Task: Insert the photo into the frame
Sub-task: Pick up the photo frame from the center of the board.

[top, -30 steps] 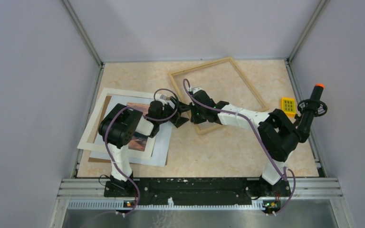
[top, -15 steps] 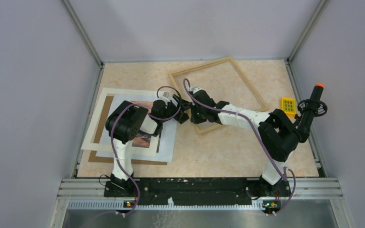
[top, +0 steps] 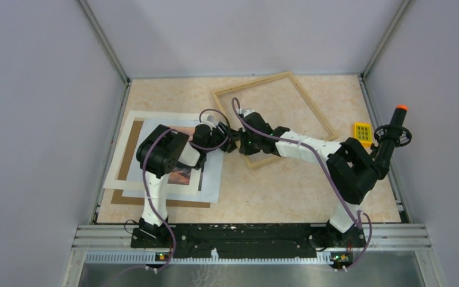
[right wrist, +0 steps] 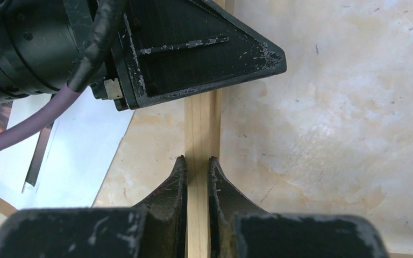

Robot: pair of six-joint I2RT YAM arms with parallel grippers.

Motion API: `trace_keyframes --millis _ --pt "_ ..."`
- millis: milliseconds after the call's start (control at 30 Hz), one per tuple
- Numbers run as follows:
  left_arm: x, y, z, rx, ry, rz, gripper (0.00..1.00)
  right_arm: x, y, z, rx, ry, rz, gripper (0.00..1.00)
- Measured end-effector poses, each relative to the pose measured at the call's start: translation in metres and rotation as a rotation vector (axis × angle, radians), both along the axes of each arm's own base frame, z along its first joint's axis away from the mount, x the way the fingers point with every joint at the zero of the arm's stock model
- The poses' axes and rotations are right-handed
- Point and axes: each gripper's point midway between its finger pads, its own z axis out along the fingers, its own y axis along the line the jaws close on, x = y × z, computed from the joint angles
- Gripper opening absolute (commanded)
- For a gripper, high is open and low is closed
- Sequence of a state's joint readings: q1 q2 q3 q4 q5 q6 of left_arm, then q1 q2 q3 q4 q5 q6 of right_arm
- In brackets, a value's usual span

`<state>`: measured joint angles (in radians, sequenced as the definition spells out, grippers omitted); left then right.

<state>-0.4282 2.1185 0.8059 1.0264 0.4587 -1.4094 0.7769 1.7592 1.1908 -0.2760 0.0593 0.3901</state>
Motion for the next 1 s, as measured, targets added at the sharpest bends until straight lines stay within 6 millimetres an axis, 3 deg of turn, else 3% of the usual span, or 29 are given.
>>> trace_keyframes --millis 100,200,400,567,767,867,1000 --pt "0.002 0.000 0.001 0.014 -0.026 -0.011 0.47 -0.002 -0.001 -0.001 0.005 0.002 0.002 0.07" --pt "0.002 0.000 0.000 0.033 -0.049 -0.021 0.44 -0.004 -0.001 -0.005 0.005 0.011 0.009 0.32" --pt "0.003 0.000 0.000 0.051 -0.083 -0.052 0.42 -0.011 0.002 -0.002 0.038 0.045 0.035 0.70" --pt "0.005 0.001 -0.004 0.059 -0.096 -0.073 0.41 -0.018 -0.015 0.025 0.034 0.037 0.023 0.77" --pt "0.002 0.001 -0.004 0.034 -0.112 -0.112 0.42 -0.005 -0.070 0.071 0.137 -0.028 -0.150 0.79" --pt "0.001 0.001 0.001 0.017 -0.134 -0.132 0.42 -0.011 -0.093 0.057 0.206 0.015 -0.270 0.79" --pt "0.000 0.000 0.008 0.000 -0.163 -0.147 0.41 -0.031 -0.095 0.004 0.265 0.216 -0.432 0.78"
